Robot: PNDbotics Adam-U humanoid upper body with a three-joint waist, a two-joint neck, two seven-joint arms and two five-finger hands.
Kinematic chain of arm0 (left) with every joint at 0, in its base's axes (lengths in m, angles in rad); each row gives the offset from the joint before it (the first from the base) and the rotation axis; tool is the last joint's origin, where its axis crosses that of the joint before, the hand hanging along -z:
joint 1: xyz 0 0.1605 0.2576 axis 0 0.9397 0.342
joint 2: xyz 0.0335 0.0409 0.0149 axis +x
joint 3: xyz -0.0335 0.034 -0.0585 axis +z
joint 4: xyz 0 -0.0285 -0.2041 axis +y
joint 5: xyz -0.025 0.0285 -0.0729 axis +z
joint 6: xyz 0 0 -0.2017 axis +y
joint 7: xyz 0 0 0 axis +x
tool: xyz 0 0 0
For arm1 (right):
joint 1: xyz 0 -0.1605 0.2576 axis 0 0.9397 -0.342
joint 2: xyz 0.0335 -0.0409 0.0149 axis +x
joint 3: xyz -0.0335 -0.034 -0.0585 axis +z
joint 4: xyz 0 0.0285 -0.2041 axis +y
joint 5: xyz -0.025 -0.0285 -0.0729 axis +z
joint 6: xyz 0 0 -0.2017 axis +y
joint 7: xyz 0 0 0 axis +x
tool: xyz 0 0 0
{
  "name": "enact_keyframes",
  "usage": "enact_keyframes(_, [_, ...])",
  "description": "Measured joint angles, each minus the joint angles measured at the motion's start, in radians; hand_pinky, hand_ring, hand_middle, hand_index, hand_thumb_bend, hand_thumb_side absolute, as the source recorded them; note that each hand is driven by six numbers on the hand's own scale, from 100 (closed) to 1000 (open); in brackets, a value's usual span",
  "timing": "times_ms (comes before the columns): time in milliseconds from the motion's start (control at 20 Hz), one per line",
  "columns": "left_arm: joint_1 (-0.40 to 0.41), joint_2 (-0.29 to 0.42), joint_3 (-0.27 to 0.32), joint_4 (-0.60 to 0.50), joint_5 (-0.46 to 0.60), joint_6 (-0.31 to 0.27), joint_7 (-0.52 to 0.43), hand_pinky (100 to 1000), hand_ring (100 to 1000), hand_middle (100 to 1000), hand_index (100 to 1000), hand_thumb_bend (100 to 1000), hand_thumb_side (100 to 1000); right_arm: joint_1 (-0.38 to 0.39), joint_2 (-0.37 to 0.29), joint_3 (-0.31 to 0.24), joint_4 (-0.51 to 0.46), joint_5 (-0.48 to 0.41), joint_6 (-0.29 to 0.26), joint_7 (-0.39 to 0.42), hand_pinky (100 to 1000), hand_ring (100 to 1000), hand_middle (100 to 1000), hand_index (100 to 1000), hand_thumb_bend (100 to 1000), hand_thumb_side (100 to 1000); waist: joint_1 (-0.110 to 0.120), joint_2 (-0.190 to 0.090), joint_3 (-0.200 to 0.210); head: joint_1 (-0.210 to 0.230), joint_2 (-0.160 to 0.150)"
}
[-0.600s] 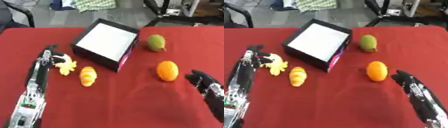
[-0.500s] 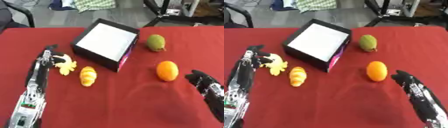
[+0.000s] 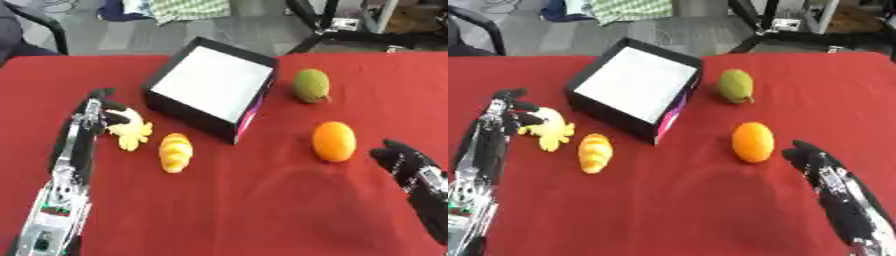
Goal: Pick up objects on the table and place them in the box.
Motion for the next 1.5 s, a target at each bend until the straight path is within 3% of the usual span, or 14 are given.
enact_keyframes(150, [-0.032,0.114,0.004,-0.018,-0.067,-0.005,-0.059,783,625,669,910,122,730,0.000,0.000,0.000,0.000,0.001,0.000,0.000,1000,909,759,893,100,828,0.002,0.000,-0.005,-0.004,0.000])
enact_keyframes(350, [-0.081,0.323,-0.010,-0.023,-0.226,-0.034,-0.197,796,685,731,936,185,549,0.001,0.000,0.000,0.003,0.006,0.000,0.000,1000,909,759,893,100,833,0.008,0.000,-0.013,-0.008,0.000])
enact_keyframes(550, [-0.146,0.504,-0.079,0.023,-0.387,-0.111,-0.382,795,707,753,945,278,480,0.001,-0.001,0.000,0.006,0.008,0.000,0.000,1000,909,759,893,100,828,0.011,0.000,-0.023,-0.006,0.000])
enact_keyframes(750, [-0.234,0.613,-0.170,0.129,-0.479,-0.193,-0.559,793,711,755,941,329,453,0.001,-0.002,0.004,0.007,0.008,0.001,0.003,1000,909,759,893,100,828,0.012,0.000,-0.034,-0.005,0.000])
enact_keyframes(1100, [-0.368,0.622,-0.273,0.356,-0.568,-0.302,-0.683,790,717,753,929,352,405,0.002,-0.002,0.006,0.012,0.008,0.001,0.004,1000,909,759,893,100,831,0.012,0.000,-0.043,-0.004,0.000])
enact_keyframes(1350, [-0.434,0.550,-0.304,0.507,-0.664,-0.366,-0.684,785,719,752,926,348,364,0.002,-0.002,0.007,0.012,0.008,0.001,0.005,1000,909,759,893,100,833,0.012,-0.001,-0.044,-0.003,0.000])
enact_keyframes(1500, [-0.457,0.503,-0.302,0.579,-0.735,-0.390,-0.639,780,720,750,924,338,320,0.002,-0.002,0.007,0.013,0.008,0.002,0.006,1000,909,759,893,100,831,0.012,-0.001,-0.044,-0.004,0.000])
